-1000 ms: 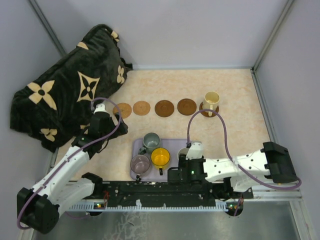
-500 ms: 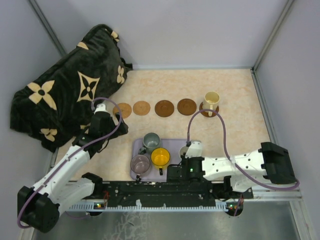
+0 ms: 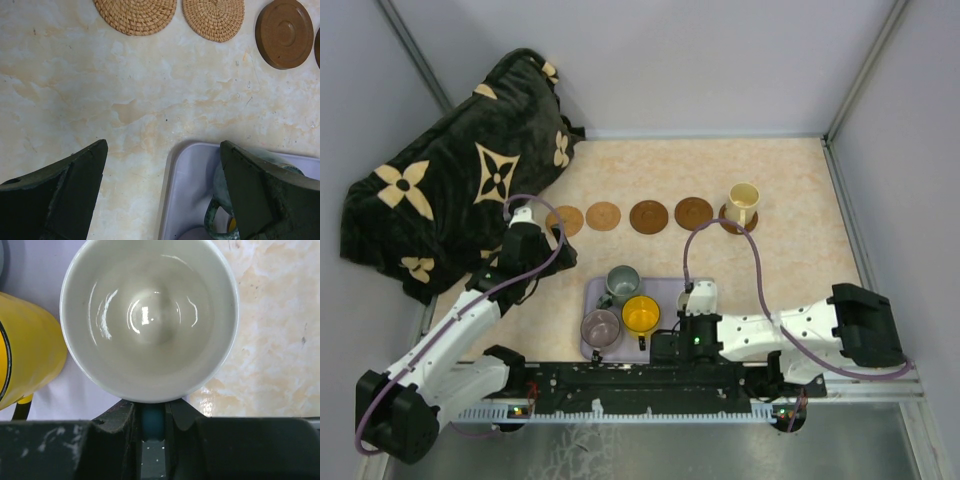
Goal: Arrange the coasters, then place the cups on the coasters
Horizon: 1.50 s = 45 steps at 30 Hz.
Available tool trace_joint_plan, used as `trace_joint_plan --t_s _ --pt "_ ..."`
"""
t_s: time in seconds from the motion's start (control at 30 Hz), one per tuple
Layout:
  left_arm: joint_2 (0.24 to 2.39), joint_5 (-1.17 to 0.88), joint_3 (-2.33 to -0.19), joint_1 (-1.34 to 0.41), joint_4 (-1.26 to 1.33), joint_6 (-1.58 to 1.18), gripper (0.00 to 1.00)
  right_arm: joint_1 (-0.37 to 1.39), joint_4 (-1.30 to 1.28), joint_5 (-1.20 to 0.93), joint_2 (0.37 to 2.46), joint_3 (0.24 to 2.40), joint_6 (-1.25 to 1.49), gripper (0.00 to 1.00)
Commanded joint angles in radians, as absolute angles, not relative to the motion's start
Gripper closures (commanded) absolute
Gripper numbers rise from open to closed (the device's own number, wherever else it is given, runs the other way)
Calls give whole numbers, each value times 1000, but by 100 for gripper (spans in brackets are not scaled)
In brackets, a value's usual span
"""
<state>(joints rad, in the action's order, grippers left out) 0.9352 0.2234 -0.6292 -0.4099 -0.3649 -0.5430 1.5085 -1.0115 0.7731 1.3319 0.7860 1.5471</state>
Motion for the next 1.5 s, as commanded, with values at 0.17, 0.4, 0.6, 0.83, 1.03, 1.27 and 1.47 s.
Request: trace_joint_plan --t_s 0.17,0.4,0.6,0.83,1.03,1.27,1.47 --pt "929 217 -620 -414 -328 -545 0 1430 -997 973 1244 869 1275 100" --pt "937 222 -623 -415 -317 -543 0 1243 -755 958 1100 834 935 100" --pt "957 230 -631 -414 -298 -542 0 998 -403 823 1065 813 566 100" --pt "989 215 -636 -414 -260 -545 0 749 -155 603 1249 929 278 100" --pt "999 227 -638 -414 -255 -543 0 626 -102 489 1445 1065 258 100" --pt "1002 226 -638 -415 -253 -542 0 588 -189 498 1621 1256 319 100" --pt "1021 225 -639 -415 -259 -541 0 577 -216 503 1725 1323 348 100"
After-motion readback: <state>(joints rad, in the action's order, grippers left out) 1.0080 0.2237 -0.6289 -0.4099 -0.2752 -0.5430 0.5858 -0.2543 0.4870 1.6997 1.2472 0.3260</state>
